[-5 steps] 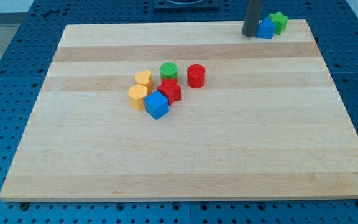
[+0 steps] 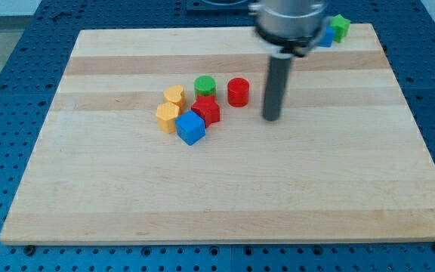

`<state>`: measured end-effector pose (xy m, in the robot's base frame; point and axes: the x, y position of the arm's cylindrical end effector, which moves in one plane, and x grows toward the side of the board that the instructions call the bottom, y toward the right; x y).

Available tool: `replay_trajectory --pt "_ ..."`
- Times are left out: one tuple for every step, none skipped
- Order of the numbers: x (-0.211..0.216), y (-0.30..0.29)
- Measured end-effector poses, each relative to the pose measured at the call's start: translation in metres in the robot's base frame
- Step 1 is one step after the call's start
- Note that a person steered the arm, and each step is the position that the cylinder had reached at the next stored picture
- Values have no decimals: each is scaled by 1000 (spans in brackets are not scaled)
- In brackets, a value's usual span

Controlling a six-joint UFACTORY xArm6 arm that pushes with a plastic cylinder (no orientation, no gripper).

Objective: Move red circle to the left of blue triangle

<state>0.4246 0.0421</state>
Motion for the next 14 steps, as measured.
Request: replay_trajectory --pt "-9 -48" --pt "-19 -49" --pt "-30 -43" --pt "-53 -12" --pt "-82 28" --pt "-109 51" --pt "-125 46" --pt "-151 46" --pt "-165 46" --pt "-167 46" --pt "-185 42" --pt "-197 42" --pt "-198 53" --pt "-192 35"
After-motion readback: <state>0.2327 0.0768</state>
